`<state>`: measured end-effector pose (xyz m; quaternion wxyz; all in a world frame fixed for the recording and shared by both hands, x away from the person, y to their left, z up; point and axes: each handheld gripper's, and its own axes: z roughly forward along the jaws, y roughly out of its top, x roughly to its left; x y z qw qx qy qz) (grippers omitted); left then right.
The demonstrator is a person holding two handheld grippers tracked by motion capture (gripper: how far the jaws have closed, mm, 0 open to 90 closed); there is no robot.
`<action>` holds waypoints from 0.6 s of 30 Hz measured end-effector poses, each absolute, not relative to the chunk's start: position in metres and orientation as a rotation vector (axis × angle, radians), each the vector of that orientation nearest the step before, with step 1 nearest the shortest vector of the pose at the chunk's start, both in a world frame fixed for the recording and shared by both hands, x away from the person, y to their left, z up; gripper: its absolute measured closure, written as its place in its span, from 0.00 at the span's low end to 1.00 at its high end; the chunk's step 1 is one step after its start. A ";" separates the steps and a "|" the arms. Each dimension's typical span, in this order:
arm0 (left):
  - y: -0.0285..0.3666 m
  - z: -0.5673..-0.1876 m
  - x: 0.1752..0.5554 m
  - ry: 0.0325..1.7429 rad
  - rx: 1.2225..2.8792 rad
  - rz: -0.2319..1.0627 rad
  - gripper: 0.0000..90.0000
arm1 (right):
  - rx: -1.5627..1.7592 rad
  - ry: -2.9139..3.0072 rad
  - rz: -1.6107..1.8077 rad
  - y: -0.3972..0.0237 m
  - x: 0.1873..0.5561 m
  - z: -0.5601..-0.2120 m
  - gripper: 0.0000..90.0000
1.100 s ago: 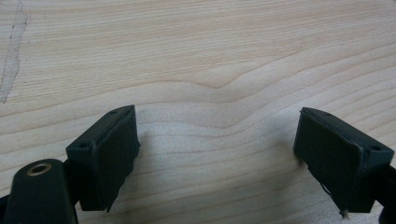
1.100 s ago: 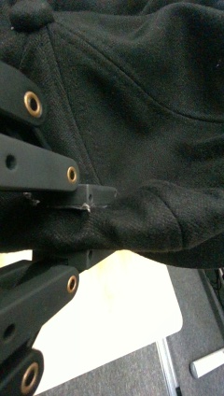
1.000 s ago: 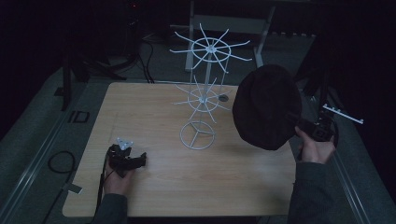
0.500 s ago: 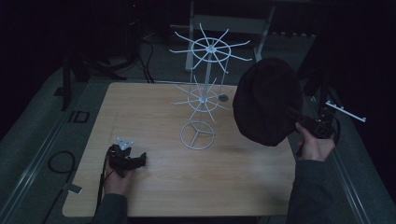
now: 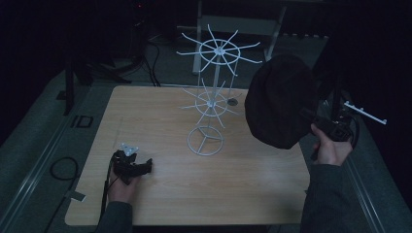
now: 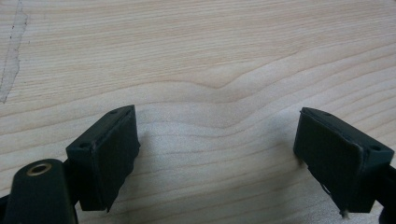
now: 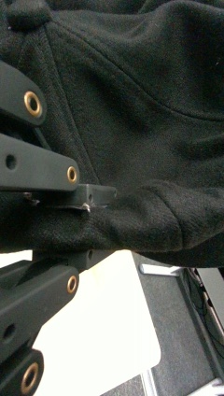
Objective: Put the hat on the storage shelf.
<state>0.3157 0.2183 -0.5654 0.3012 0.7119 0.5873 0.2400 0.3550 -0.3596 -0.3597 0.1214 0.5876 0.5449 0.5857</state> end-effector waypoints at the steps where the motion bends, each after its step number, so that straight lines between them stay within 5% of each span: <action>1: 0.218 -0.565 0.316 1.558 1.889 0.637 0.16 | 1.717 1.591 1.716 -0.360 0.355 -0.359 0.87; 18: 0.218 -0.565 0.316 1.557 1.889 0.636 0.16 | 1.714 1.588 1.753 -0.361 0.357 -0.352 0.87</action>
